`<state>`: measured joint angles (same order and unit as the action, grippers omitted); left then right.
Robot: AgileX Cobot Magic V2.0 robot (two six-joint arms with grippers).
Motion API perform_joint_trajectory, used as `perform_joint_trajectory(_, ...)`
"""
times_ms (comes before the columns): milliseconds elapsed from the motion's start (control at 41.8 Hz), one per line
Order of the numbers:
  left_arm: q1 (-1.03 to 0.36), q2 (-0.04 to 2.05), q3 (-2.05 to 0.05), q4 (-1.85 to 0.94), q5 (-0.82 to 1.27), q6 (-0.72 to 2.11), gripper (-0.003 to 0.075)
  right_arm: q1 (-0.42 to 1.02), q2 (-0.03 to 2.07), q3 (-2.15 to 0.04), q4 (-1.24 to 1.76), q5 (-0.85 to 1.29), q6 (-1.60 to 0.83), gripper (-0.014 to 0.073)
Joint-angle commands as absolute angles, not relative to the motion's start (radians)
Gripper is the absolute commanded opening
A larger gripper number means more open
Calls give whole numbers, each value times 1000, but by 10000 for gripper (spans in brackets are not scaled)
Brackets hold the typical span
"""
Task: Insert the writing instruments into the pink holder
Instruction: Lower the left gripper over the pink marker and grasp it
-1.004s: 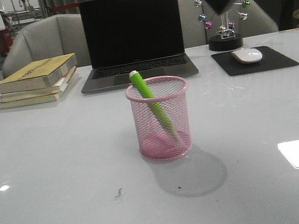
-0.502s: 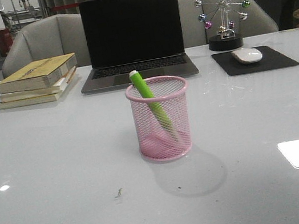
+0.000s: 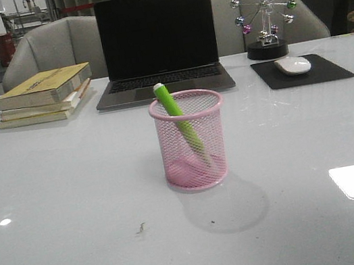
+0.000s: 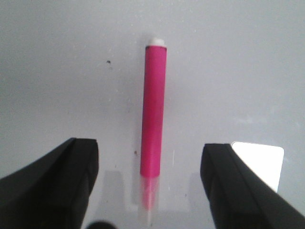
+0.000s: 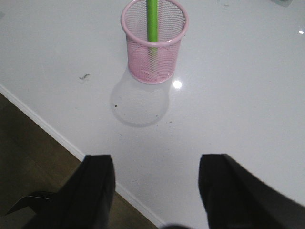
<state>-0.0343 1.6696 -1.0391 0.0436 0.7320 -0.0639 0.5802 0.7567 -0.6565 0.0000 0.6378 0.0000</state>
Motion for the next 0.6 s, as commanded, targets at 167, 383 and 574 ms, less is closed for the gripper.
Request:
perform_joint_trajectory(167,-31,1806,-1179,36,705,-72,510,577,748,-684,-12,578,0,498)
perform_joint_trajectory(383,-31,1867,-1222,36,696,-63,508,577,748,-684,-12,578,0,498)
perform_joint_trajectory(574,-31,1874,-1222,36,696,-63,377,577,748,-684,-12,578,0,498)
